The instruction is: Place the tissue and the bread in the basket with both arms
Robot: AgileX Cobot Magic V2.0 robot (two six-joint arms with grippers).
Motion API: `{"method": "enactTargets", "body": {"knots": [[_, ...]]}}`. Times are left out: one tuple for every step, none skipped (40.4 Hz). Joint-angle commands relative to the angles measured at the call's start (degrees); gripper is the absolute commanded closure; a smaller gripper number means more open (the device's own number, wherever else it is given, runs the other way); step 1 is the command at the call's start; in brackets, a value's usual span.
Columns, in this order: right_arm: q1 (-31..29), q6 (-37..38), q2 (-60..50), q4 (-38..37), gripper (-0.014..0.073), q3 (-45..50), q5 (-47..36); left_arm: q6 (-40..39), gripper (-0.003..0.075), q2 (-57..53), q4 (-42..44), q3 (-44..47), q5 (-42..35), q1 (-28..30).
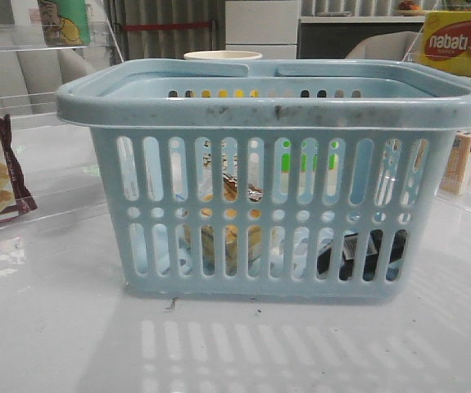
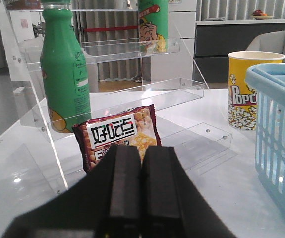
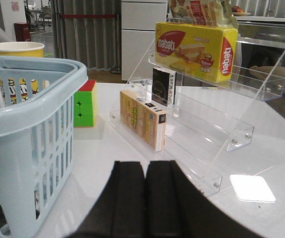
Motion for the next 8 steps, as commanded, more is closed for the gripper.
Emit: {"method": "enactTargets", "body": {"knots": [[-0.24,-0.27,-0.96,-0.09,0.0538,0.10,-5.02,-0.44,0.0629,-0.96,-0.50,-0.06,-5.00,0.08],[-0.24,-0.27,-0.96,-0.09,0.0538,0.10,-5.02,-0.44,0.0629,-0.96,-0.50,-0.06,-5.00,0.08],[-0.24,-0.27,-0.96,-0.09,0.0538,0.10,-5.02,-0.44,0.0629,-0.96,-0.50,-0.06,-5.00,0.08],[-0.24,-0.27,-0.96,-0.09,0.0538,0.10,-5.02,-0.44,0.0629,-0.96,-0.50,-0.06,-5.00,0.08],[-0.24,-0.27,-0.96,-0.09,0.0538,0.10,-5.02,-0.44,0.0629,-0.96,-0.50,-0.06,-5.00,0.08],[-0.24,-0.27,-0.96,-0.09,0.0538,0.10,-5.02,-0.44,0.0629,-0.96,-0.50,-0.06,-5.00,0.08],[-0.24,-0.27,-0.96,-0.09,0.0538,0.10,-5.02,-0.44,0.0629,-0.96,-0.50,-0.06,-5.00,0.08],[-0.24,-0.27,-0.96,-0.09,0.0538,0.10,-5.02,-0.44,0.0629,-0.96,-0.50,-0.06,-5.00,0.08]]}}
